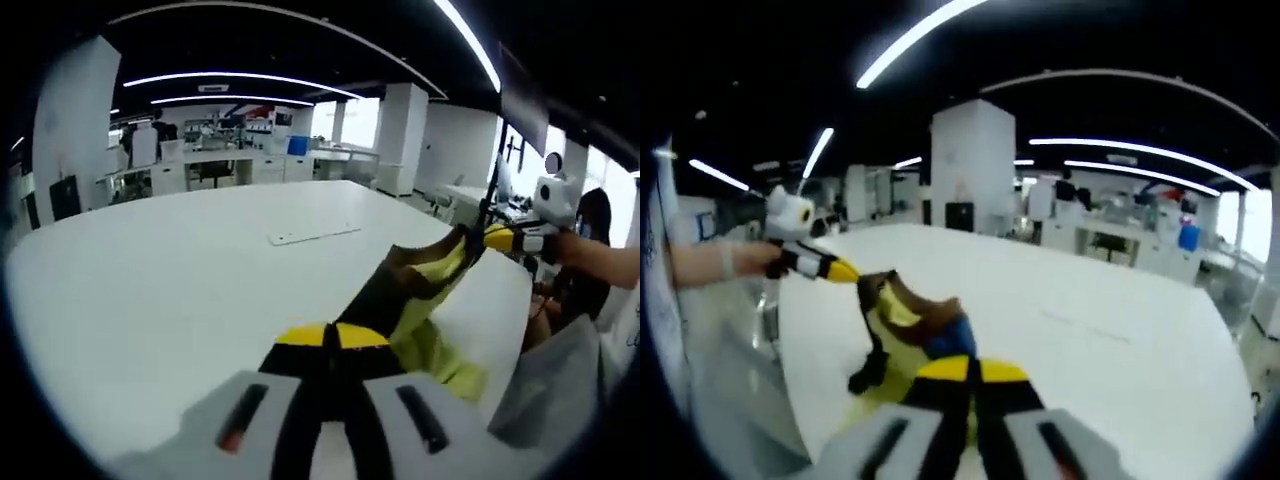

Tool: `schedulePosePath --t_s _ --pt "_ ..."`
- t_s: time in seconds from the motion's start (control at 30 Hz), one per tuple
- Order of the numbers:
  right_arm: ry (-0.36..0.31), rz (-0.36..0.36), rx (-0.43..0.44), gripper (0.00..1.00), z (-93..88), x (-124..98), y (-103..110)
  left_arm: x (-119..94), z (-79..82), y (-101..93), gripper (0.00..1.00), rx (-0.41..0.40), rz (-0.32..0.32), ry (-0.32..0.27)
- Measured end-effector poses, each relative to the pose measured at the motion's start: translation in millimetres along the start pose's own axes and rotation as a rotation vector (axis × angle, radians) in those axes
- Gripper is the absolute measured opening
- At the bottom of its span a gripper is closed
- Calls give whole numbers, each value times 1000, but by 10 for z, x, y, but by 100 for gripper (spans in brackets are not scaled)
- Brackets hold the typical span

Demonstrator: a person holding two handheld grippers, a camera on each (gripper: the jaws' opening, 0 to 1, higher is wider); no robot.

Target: Fold the garment on the visible template until the final outline fits inside the template.

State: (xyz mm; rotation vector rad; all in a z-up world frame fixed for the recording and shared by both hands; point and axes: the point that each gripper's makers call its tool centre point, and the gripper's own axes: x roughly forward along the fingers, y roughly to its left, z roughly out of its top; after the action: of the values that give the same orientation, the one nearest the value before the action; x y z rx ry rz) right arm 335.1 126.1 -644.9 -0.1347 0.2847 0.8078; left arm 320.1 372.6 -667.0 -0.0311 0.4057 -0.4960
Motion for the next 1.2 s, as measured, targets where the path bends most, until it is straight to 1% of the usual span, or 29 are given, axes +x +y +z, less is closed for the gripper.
schedulePosePath --t_s 0.03,0.07,0.1,0.13,0.17,0.23,0.3,0.4,0.47,0.5,0.53,0.6,0.63,0.67,0.73,0.83,0.87,1.0,1.07,1.2 --pt "-11 -2 -1 0 54 -12 -9 -17 39 11 0 0 3 -8" --pt "-27 -10 -8 0 141 -38 -22 -48 122 28 0 7 9 -31" --pt "-43 -9 -6 0 214 -54 -26 -66 167 35 0 4 7 -42" --pt "-59 4 2 0 268 -53 -3 -74 204 38 0 3 5 -51" --pt "-64 11 10 0 287 -44 1 -65 222 55 0 5 6 -50" --pt "-57 9 2 0 274 -14 -12 -28 194 82 0 17 8 -37" --pt "-48 6 -7 0 242 18 -8 9 151 50 0 7 -5 -31" --pt "-40 14 3 0 190 36 20 78 28 6 0 10 -30 -6" --pt "-31 16 -1 0 166 42 44 120 -66 -88 0 6 -62 21" --pt "-26 17 -3 0 151 42 50 159 -154 -175 2 6 -85 47" --pt "-25 16 -1 0 133 37 33 186 -193 -211 9 20 -94 52" --pt "-27 16 6 0 141 30 36 240 -351 -302 20 43 -124 109" --pt "-28 15 7 0 141 30 35 284 -420 -386 23 63 -146 124" --pt "-27 15 6 0 140 30 29 310 -463 -433 23 73 -162 131" --pt "-24 14 9 0 131 33 22 389 -570 -494 20 35 -175 155" --pt "-24 13 10 0 128 34 27 499 -681 -555 19 14 -195 174" --pt "-24 13 11 0 126 34 27 542 -735 -572 18 6 -200 191" --pt "-23 12 12 0 126 27 32 670 -878 -572 15 -13 -198 233" --pt "-22 11 11 0 119 26 31 699 -904 -563 15 -17 -196 239" --pt "-24 7 24 0 101 9 14 753 -988 -554 14 -37 -194 271"
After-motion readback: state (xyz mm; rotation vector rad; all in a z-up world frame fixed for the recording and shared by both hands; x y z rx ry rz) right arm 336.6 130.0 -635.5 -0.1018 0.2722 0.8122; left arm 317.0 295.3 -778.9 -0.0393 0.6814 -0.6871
